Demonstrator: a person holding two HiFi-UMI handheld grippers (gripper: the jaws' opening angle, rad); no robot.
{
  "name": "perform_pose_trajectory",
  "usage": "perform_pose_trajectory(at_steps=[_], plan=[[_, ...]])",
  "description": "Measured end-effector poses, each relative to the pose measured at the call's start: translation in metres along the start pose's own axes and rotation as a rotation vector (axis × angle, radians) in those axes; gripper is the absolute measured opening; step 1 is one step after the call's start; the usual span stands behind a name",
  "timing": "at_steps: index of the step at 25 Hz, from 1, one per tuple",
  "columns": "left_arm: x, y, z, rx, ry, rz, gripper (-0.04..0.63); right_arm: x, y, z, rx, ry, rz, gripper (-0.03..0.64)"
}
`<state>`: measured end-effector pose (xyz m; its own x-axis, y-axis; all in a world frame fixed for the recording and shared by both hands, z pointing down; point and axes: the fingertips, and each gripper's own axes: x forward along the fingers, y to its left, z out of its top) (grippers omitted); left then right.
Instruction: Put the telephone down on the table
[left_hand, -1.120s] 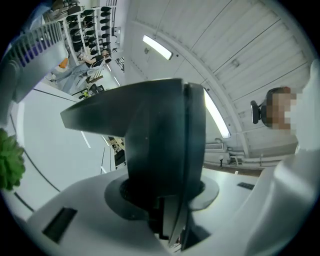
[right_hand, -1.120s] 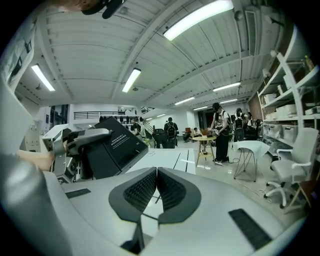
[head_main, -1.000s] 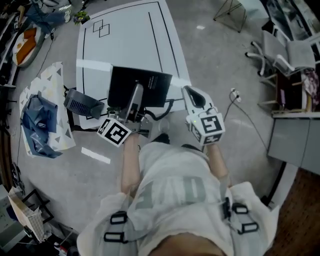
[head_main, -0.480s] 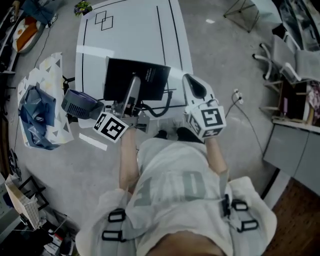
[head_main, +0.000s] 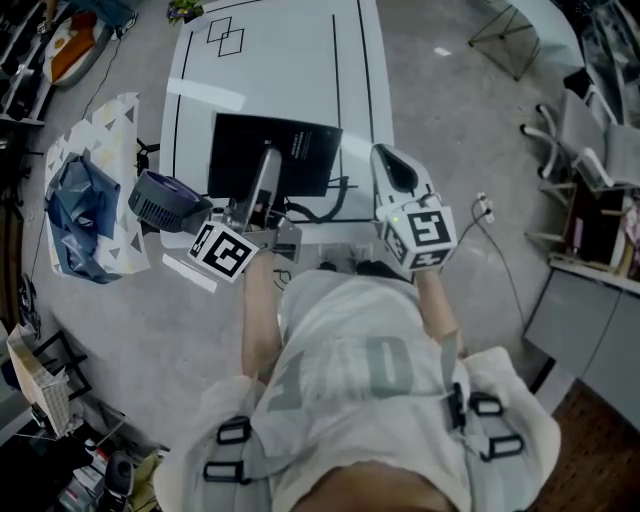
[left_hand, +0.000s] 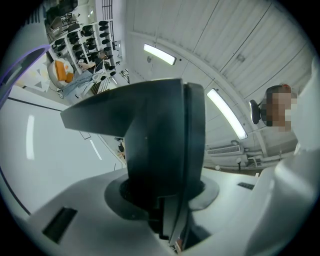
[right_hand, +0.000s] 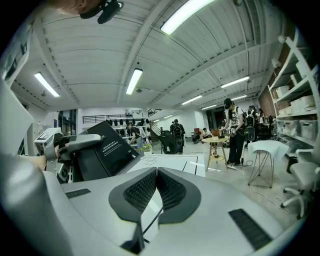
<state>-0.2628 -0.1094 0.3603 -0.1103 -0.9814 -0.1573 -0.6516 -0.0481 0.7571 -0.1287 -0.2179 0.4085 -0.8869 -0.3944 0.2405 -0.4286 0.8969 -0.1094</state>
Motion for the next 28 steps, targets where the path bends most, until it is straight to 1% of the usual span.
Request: perform_pose_trajectory(at_steps=[2, 7, 9, 11, 14, 17, 20, 23, 26, 28], plan=[[0.0, 0.004, 0.0, 0.001, 0.003, 0.012, 0.16, 0.002, 0.003, -0.002, -0.001, 0.004, 0.011, 0.008], [0.001, 0.019, -0.004, 0.007, 0.042, 0.085, 0.16, 0.004, 0.011, -0.003, -0.003, 0.004, 0.029, 0.008], [0.004, 0.023, -0.007, 0.0, 0.049, 0.092, 0.161, 0.004, 0.012, -0.005, -0.003, 0.004, 0.031, 0.008], [0.01, 0.025, -0.011, -0.022, 0.058, 0.097, 0.161, 0.003, 0.011, -0.008, -0.001, 0.01, 0.03, 0.008], [0.02, 0.036, -0.02, -0.026, 0.118, 0.156, 0.16, 0.001, 0.008, -0.01, 0.003, 0.017, 0.027, 0.008], [0.033, 0.046, -0.026, -0.011, 0.163, 0.172, 0.161, 0.0, 0.003, -0.011, 0.011, 0.024, 0.014, 0.008], [0.037, 0.056, -0.034, -0.043, 0.19, 0.202, 0.16, -0.003, -0.001, -0.016, 0.017, 0.031, 0.001, 0.008], [0.041, 0.072, -0.045, -0.07, 0.225, 0.257, 0.161, -0.007, -0.007, -0.021, 0.021, 0.043, -0.016, 0.008], [0.044, 0.085, -0.056, -0.045, 0.261, 0.32, 0.16, -0.013, -0.011, -0.026, 0.019, 0.053, -0.029, 0.008], [0.048, 0.091, -0.06, -0.033, 0.28, 0.33, 0.16, -0.015, -0.013, -0.028, 0.015, 0.062, -0.038, 0.008]])
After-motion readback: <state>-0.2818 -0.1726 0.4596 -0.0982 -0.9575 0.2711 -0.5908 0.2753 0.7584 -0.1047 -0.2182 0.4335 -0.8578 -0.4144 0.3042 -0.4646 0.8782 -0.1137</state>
